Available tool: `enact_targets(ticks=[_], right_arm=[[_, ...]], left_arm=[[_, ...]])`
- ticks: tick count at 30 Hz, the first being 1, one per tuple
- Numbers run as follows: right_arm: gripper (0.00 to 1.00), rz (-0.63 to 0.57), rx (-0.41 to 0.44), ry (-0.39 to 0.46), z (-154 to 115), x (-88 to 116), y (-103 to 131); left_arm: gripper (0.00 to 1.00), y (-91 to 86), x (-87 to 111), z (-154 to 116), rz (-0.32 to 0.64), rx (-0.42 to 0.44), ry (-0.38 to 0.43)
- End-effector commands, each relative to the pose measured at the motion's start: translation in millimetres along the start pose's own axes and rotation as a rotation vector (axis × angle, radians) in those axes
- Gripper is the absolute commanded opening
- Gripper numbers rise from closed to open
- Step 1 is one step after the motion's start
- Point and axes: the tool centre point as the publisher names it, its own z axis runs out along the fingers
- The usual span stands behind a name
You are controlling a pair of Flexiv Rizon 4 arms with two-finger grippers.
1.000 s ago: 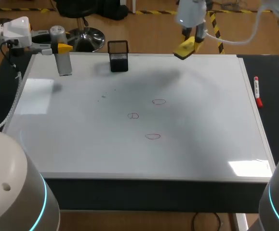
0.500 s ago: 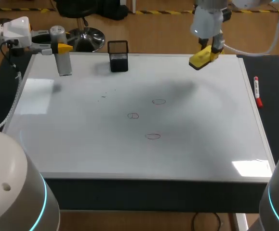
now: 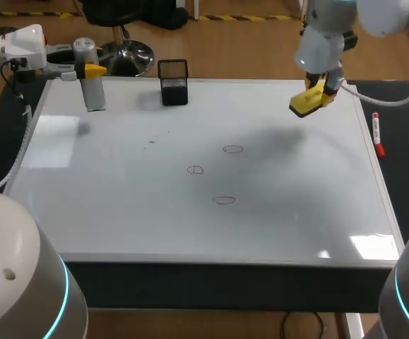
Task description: Pick up the inspection probe, press it on each red-marked spot on the whiteboard one by one, put down the probe, pick up the eraser, and wipe off all the red marks.
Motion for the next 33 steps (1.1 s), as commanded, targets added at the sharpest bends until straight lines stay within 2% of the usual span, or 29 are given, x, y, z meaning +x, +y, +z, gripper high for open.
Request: enact_targets(ticks=[1,33], right_arm=[[0.00,0.001,0.006,-0.009,-2.6,4.9,1.3],[0.00,0.016,-0.008,-0.016,-3.8,4.8,3.6]], left_arm=[[0.00,-1.1,0.4,0.0,0.001,0.000,-0.002],[0.00,-1.1,0.4,0.0,0.001,0.000,-0.002]])
